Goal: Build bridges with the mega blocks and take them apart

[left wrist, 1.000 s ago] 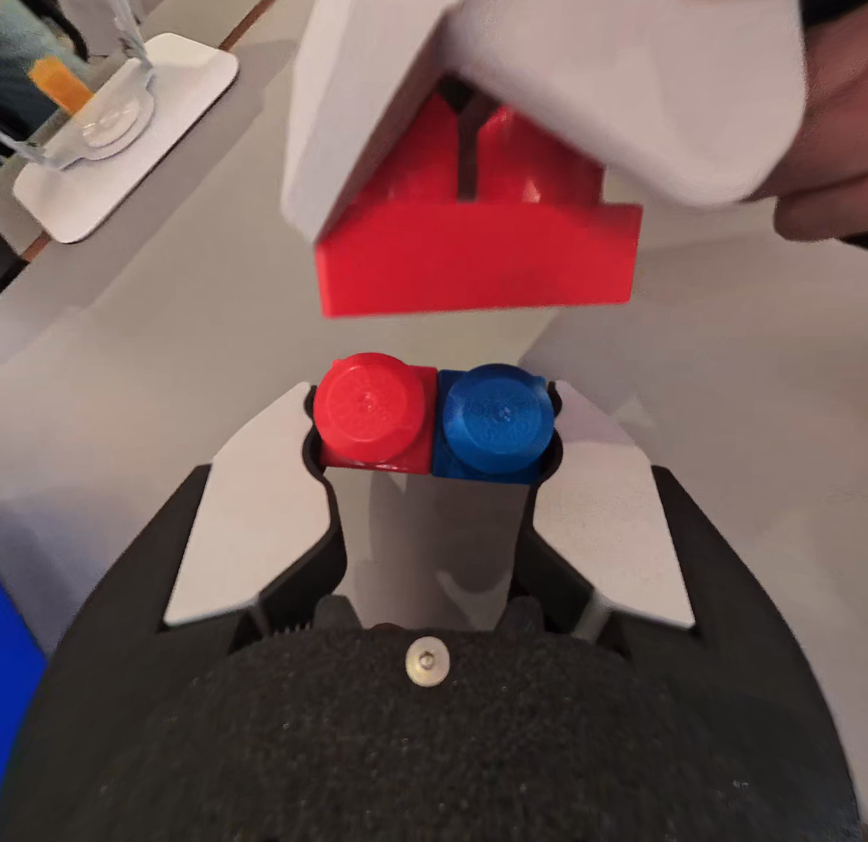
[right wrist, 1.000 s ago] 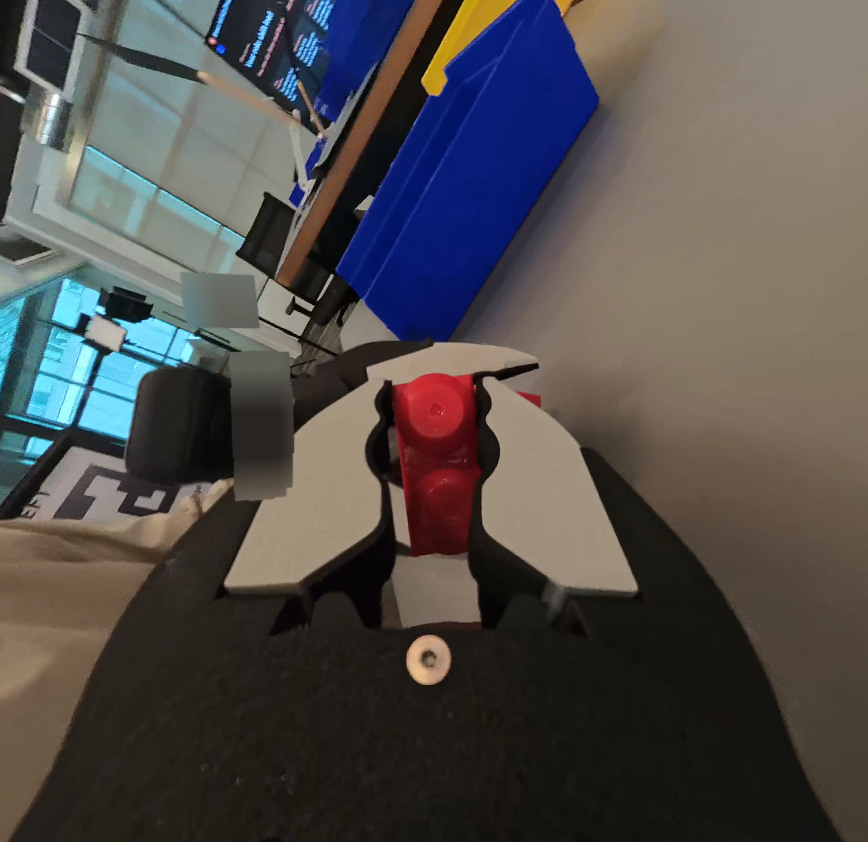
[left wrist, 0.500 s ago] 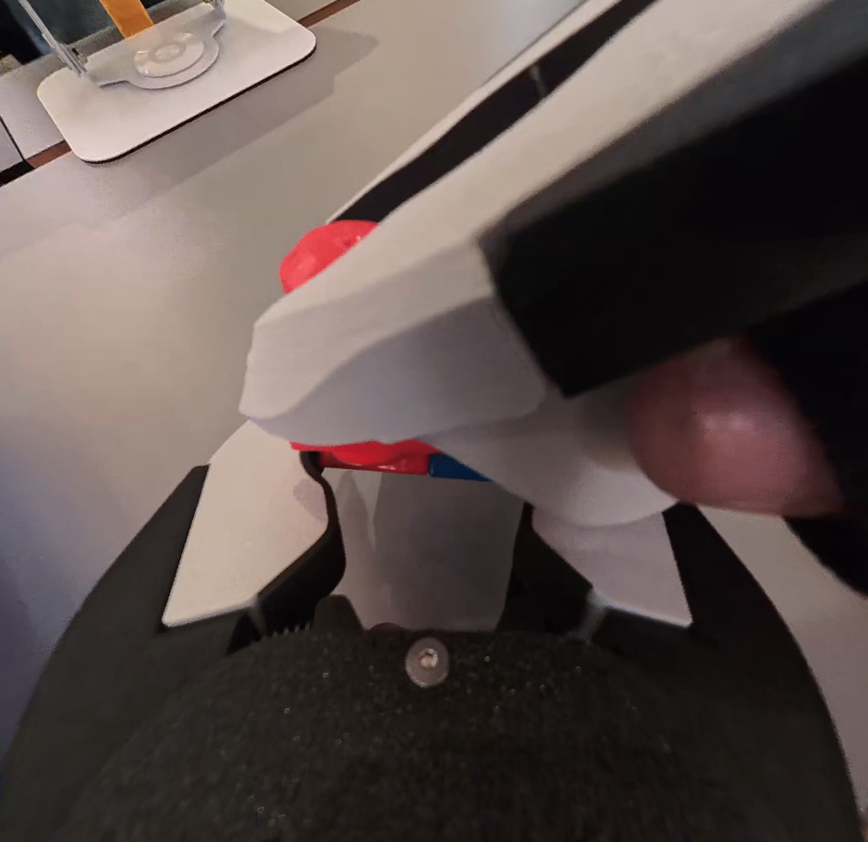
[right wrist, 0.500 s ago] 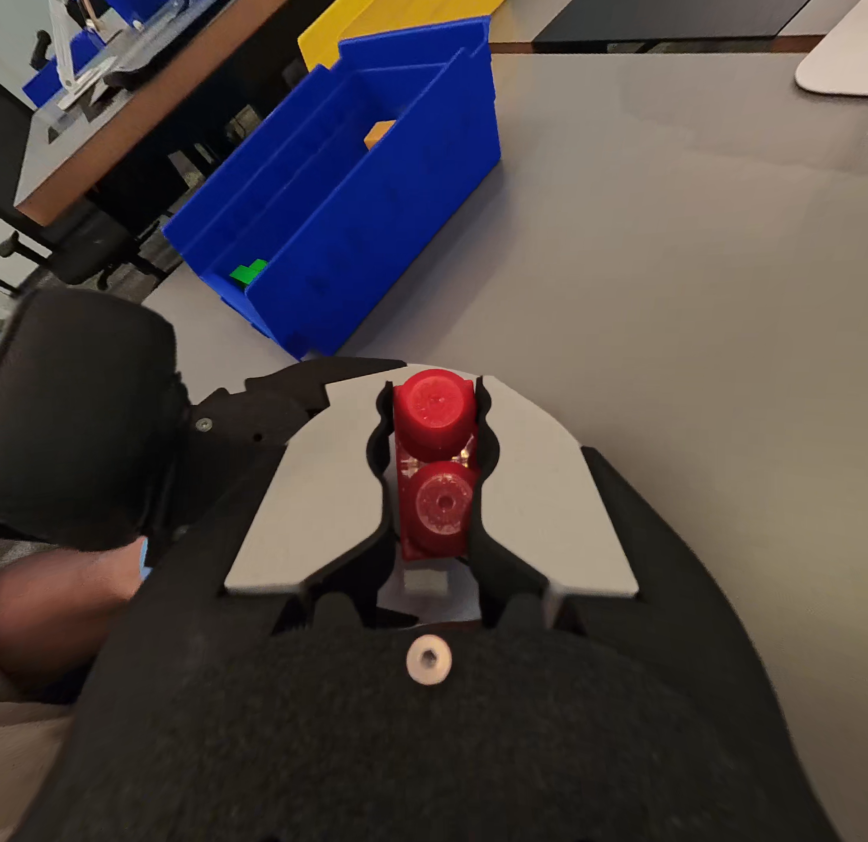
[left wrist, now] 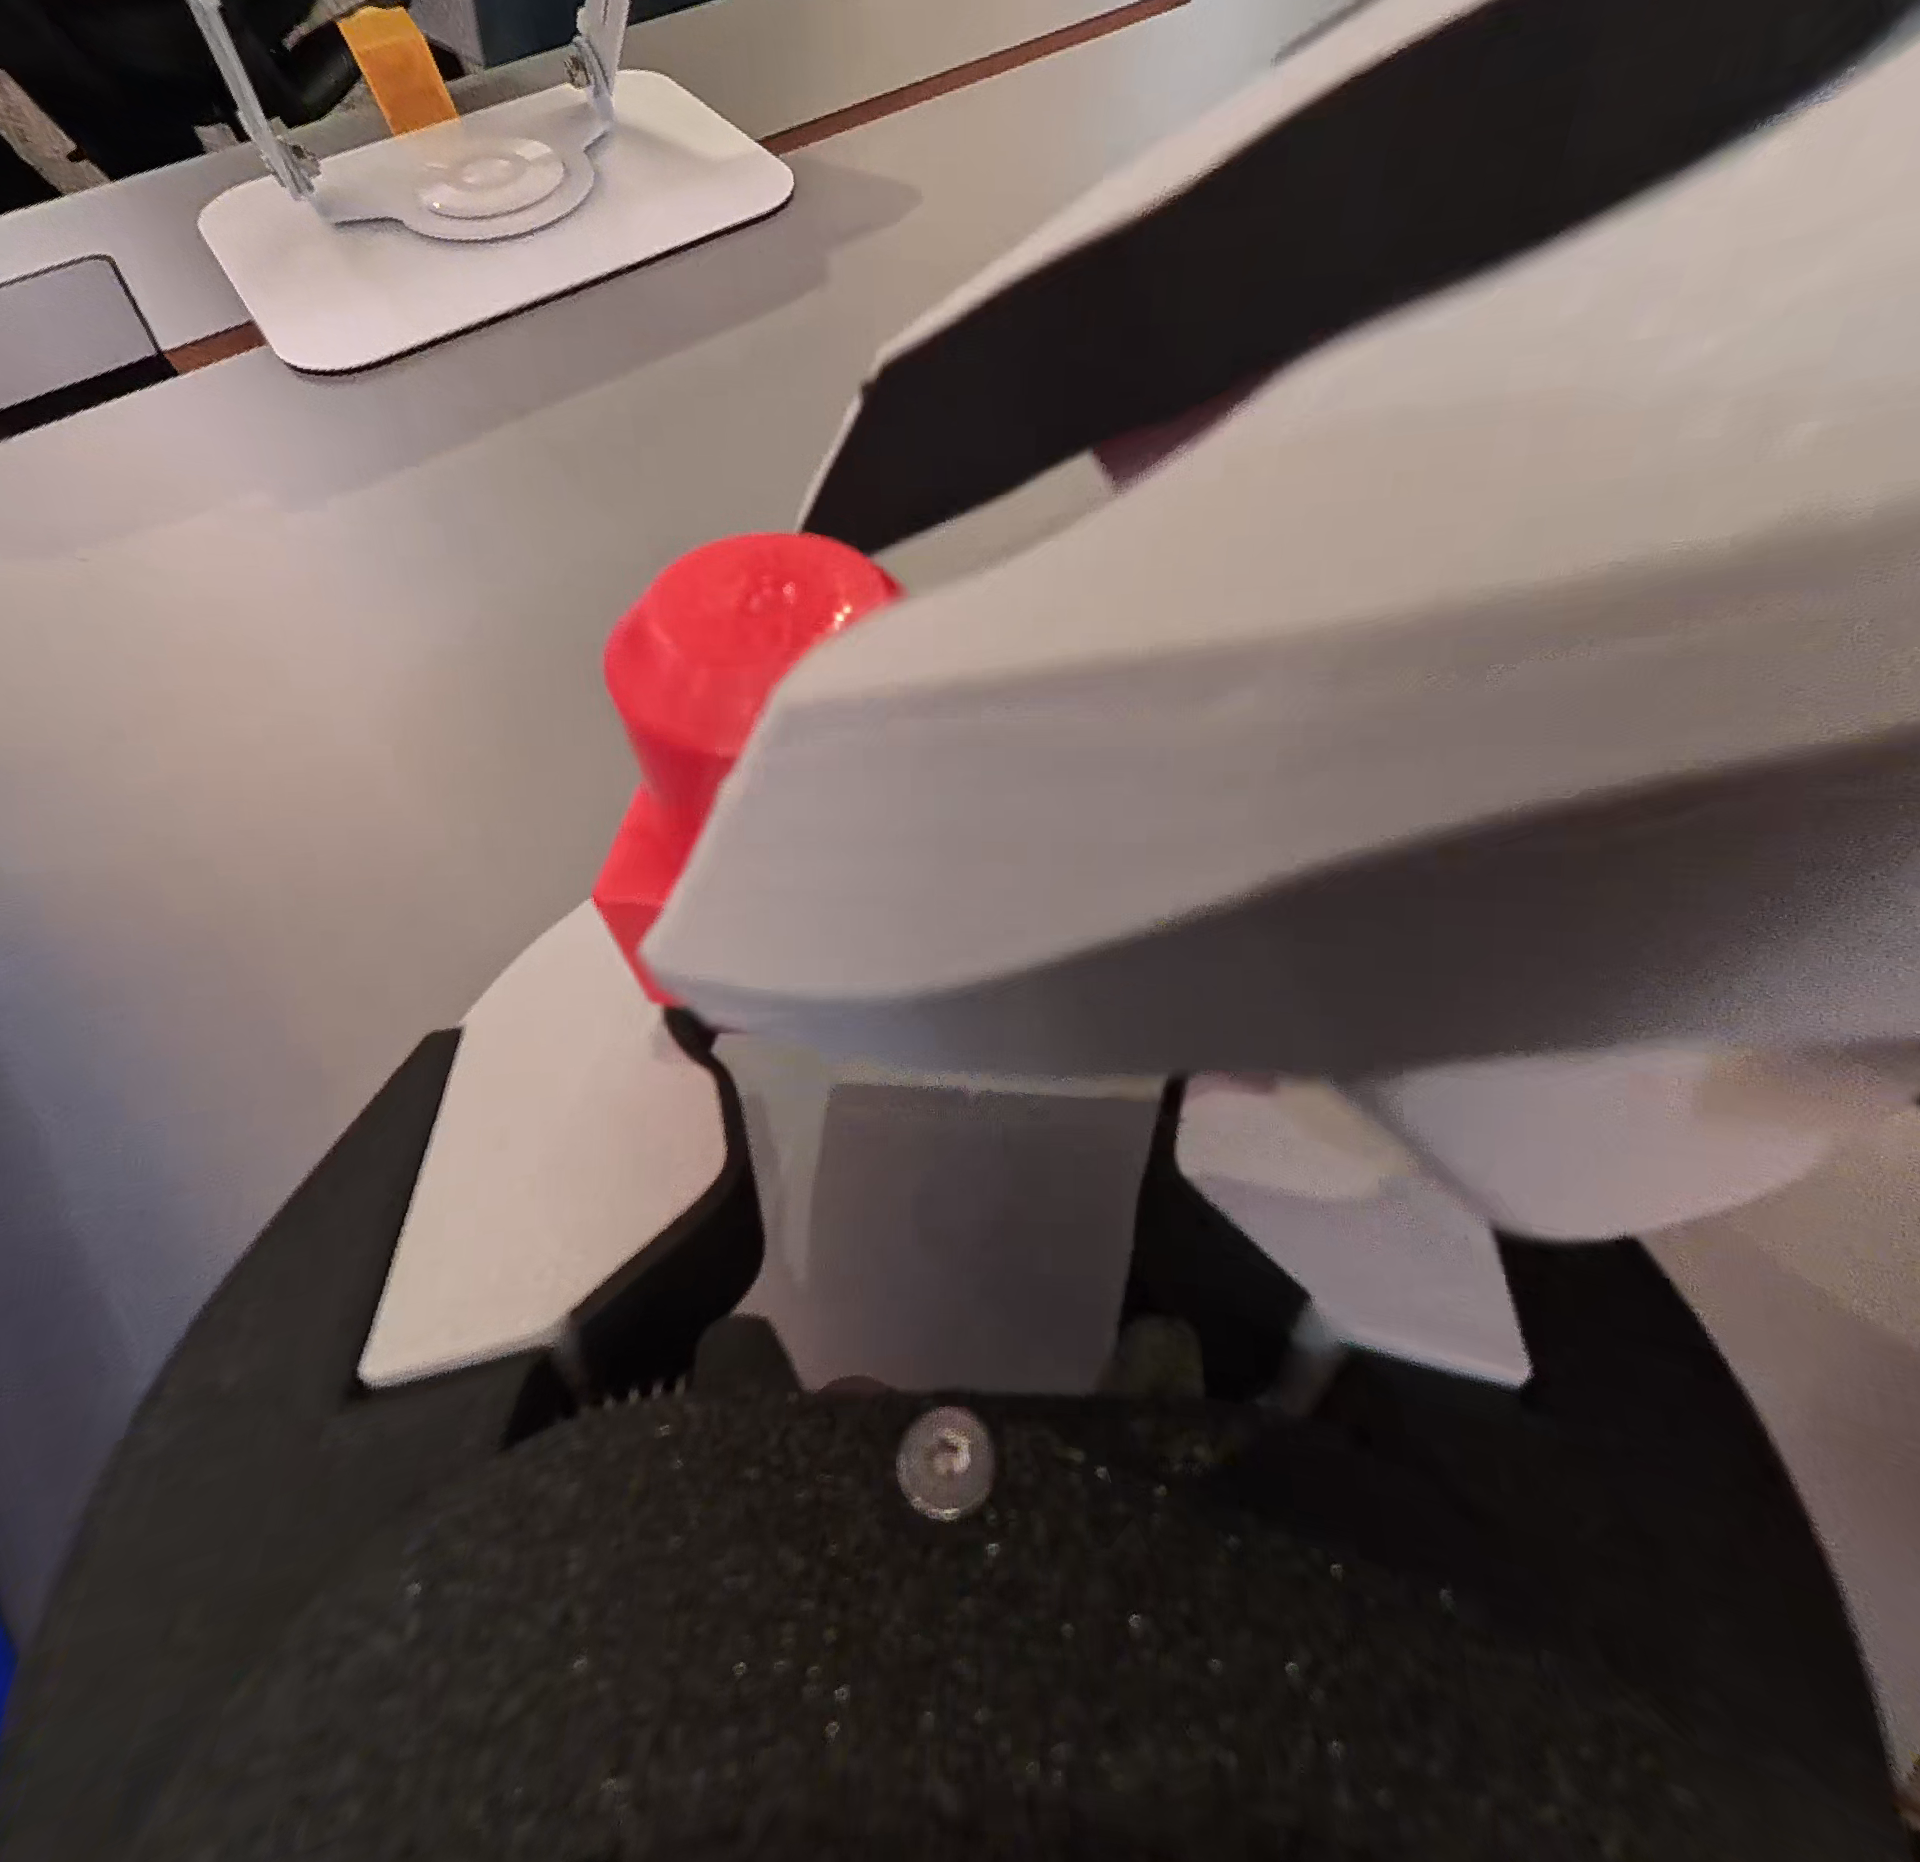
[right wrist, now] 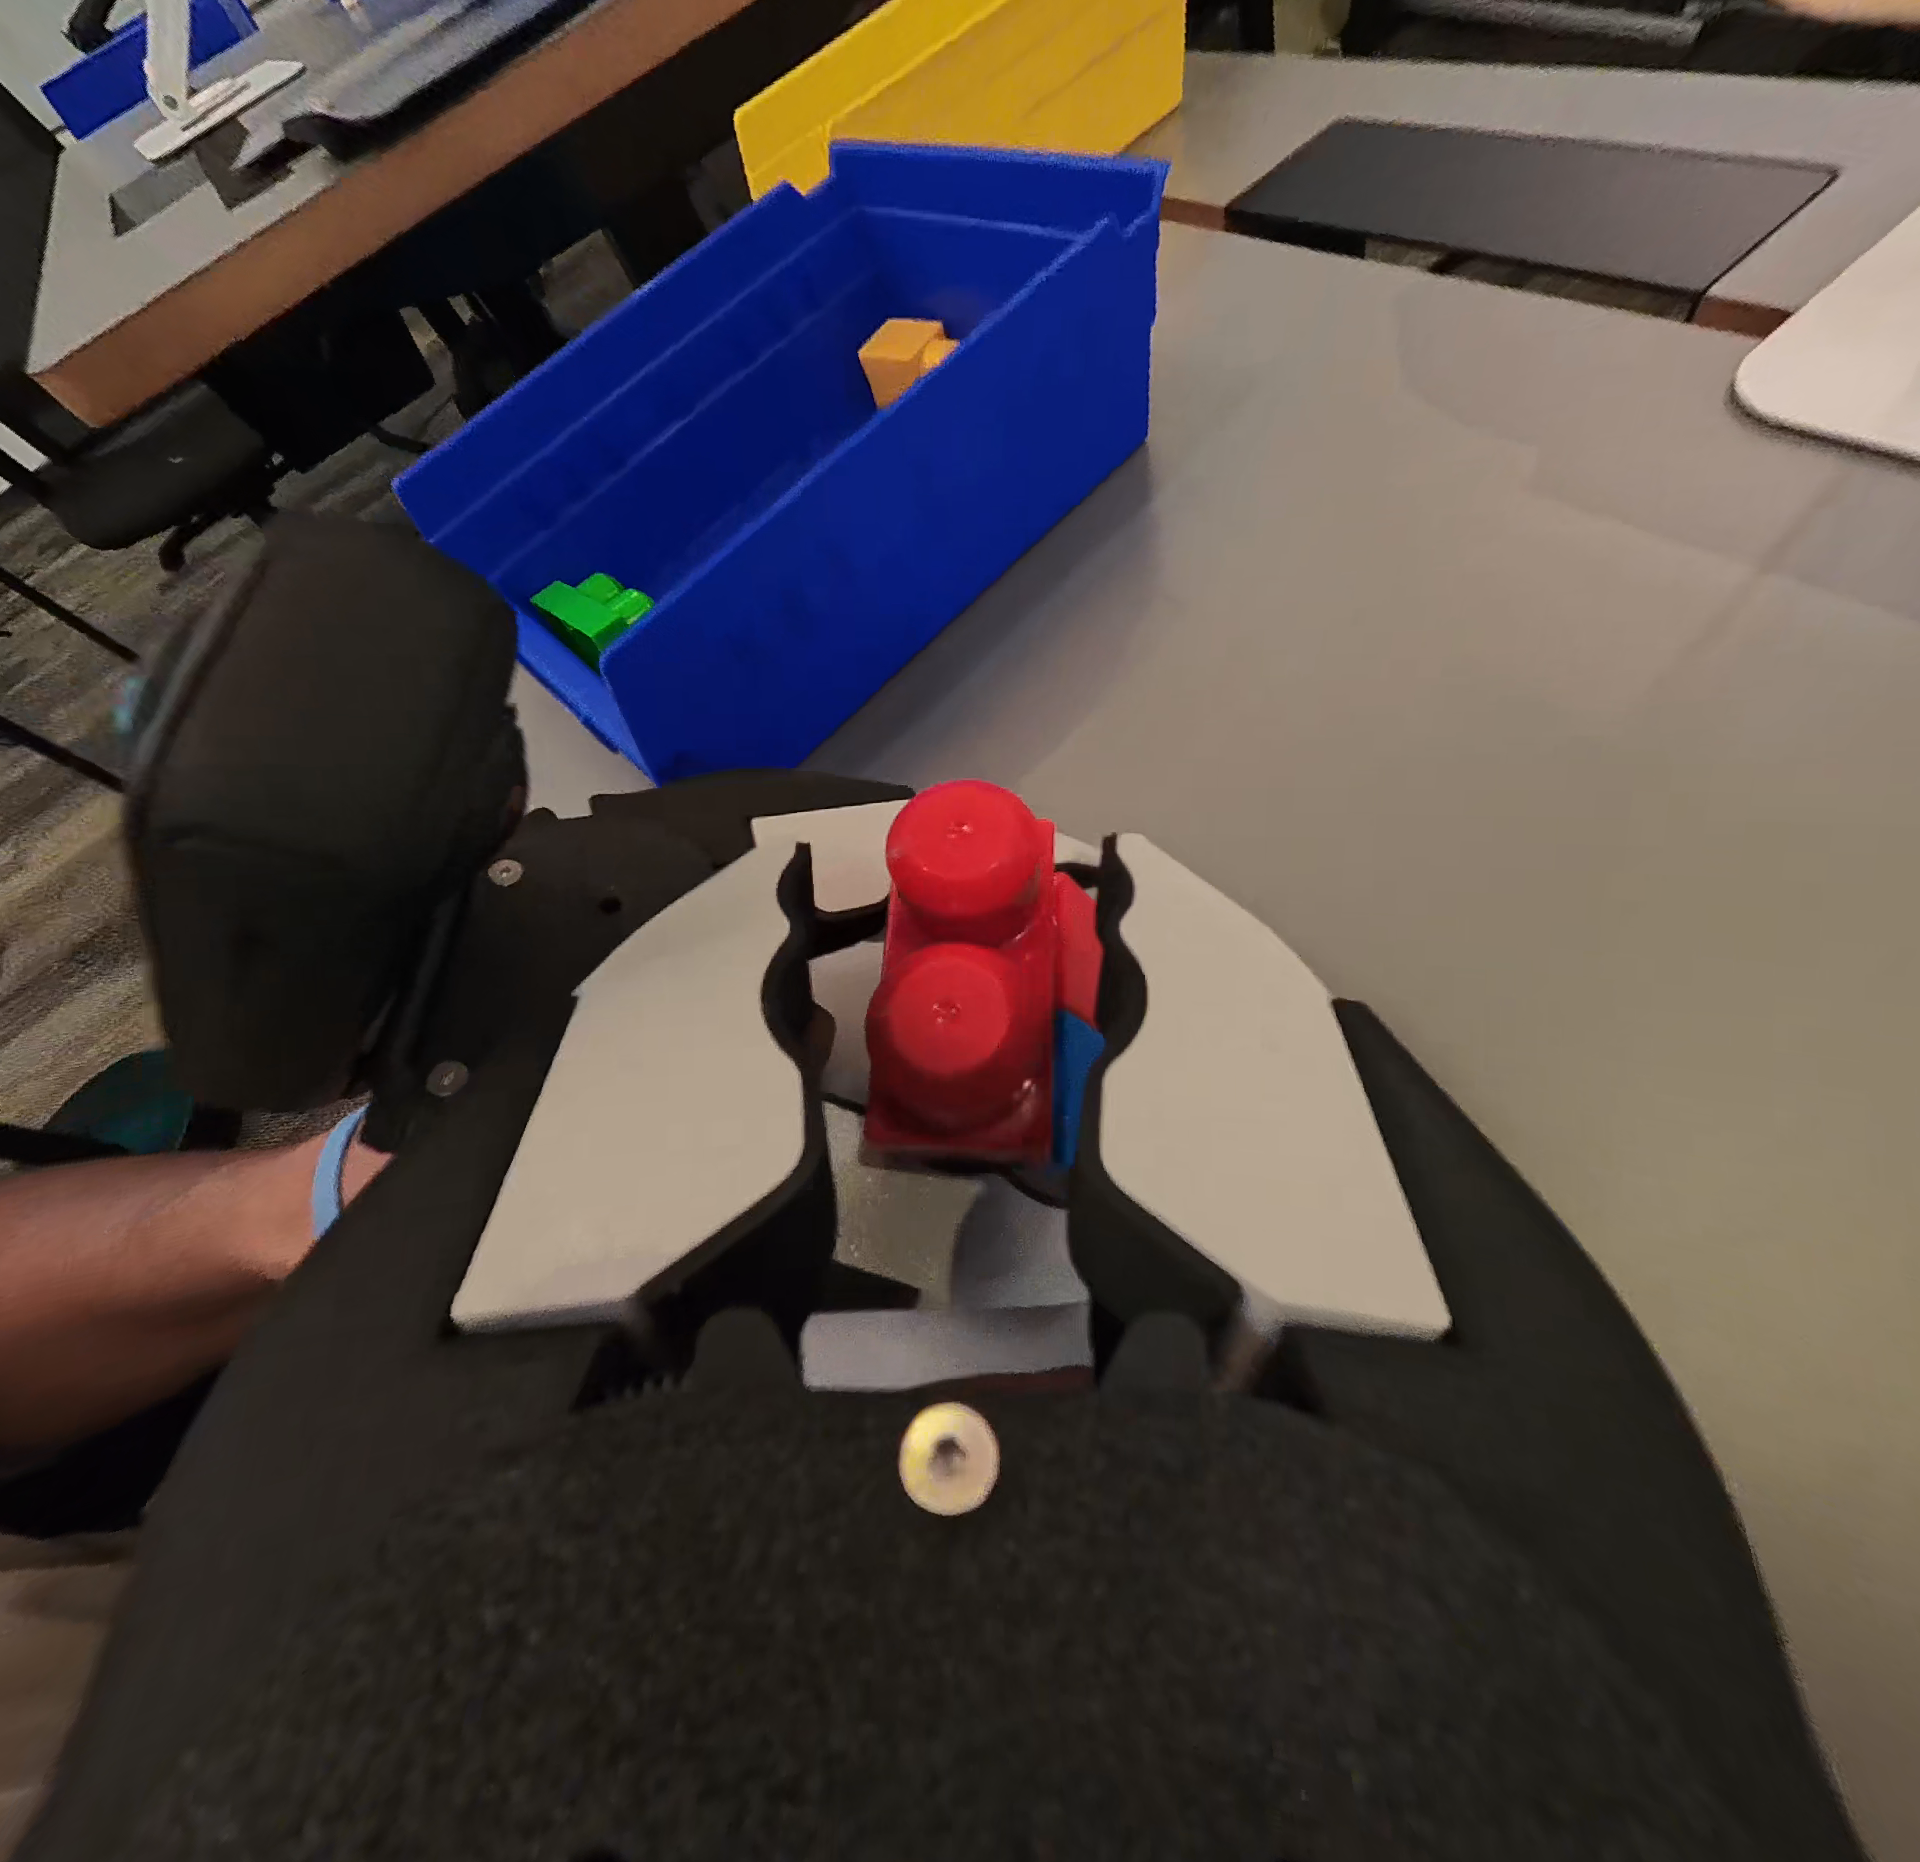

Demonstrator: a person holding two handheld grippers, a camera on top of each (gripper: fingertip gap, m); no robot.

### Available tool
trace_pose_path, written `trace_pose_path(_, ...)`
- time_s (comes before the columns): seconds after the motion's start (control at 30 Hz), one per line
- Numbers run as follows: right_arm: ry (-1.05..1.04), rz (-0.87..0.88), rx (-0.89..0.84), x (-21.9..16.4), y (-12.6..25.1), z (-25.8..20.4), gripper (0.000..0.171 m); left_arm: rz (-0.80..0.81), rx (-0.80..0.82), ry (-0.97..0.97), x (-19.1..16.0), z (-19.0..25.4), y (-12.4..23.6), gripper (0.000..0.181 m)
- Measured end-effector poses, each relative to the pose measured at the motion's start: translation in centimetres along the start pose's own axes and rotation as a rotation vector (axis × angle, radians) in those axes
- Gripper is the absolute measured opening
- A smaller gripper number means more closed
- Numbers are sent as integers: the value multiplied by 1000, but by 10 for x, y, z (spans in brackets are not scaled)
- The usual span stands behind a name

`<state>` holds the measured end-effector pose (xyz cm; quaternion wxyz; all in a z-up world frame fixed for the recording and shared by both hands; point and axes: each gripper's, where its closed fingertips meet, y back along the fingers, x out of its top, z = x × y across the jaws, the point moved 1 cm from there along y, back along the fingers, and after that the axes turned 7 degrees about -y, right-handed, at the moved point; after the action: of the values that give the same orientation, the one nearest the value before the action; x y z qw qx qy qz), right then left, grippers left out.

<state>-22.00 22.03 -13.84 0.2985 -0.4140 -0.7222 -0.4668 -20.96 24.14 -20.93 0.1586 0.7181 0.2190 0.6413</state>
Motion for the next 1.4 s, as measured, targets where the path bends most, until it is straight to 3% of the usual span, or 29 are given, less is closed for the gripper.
trace_pose_path(0.03, -1, 7, 16, 3, 3, -2, 51, 3, 1, 2, 0, -1, 1, 89)
trace_pose_path(0.17, -36, 39, 82, 15, 17, -3, 55, 10, 6, 2, 2, -5, 3, 89)
trace_pose_path(0.37, -1, 119, 167, 24, 73, 26, 62, 43, -14, -36, 7, -8, 13, 89)
trace_pose_path(0.57, -464, -1, 668, -18, 80, 31, 70, 77, -75, -175, 12, -3, 34, 89)
trace_pose_path(0.63, -590, -32, 740, -28, 72, 30, 72, 68, -111, -173, 11, 0, 38, 89)
trace_pose_path(1.13, -604, -111, 695, -45, 52, 24, 80, 66, -198, -248, 14, 21, 47, 89)
trace_pose_path(1.4, -619, -203, 786, -47, 41, 6, 88, 3, -263, -397, 12, 42, 36, 89)
